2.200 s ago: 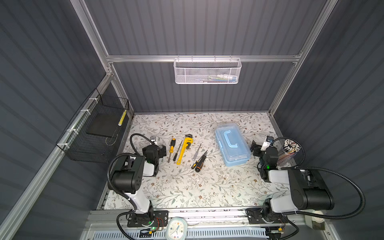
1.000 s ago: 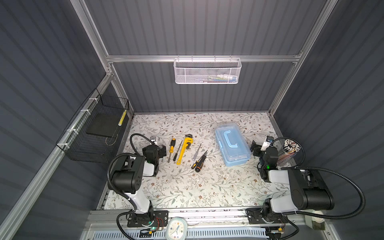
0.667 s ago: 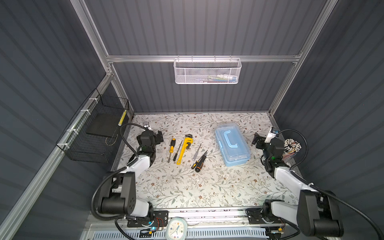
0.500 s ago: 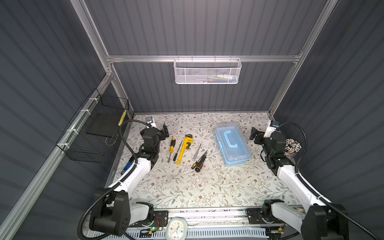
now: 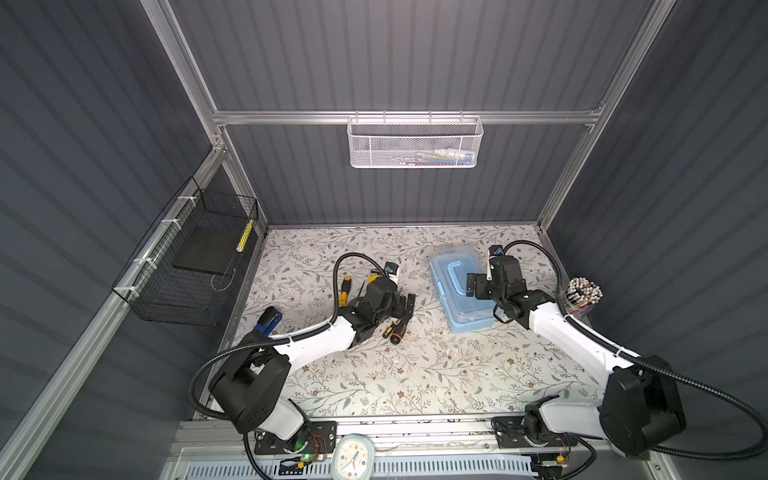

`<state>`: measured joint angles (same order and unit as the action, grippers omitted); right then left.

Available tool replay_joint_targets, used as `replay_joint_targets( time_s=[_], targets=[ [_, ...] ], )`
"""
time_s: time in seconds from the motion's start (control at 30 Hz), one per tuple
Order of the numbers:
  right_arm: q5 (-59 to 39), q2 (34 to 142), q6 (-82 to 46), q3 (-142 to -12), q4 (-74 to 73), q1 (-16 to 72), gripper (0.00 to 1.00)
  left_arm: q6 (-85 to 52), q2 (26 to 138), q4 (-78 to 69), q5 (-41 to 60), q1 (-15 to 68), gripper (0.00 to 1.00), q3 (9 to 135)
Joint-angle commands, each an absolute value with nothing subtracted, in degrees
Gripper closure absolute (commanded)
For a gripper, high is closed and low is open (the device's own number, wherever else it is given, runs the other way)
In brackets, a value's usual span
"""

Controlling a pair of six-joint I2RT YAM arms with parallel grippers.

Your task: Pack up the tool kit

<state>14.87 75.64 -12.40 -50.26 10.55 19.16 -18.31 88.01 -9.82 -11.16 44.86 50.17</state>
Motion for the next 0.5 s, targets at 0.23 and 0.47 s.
replay_joint_targets(
  time_s=[0.23,0.47],
  targets=[
    [13.14,81.68,-11.94,-54.46,14.23,19.34,0.01,-23.01,99.17,-14.37,4.37,47.93,0.0,59.48],
    [12.58,83.02,-12.7,-54.83,15.25,19.25,0.02,-18.8,103.33,-7.93,1.72,48.25,0.0,64.68]
  ],
)
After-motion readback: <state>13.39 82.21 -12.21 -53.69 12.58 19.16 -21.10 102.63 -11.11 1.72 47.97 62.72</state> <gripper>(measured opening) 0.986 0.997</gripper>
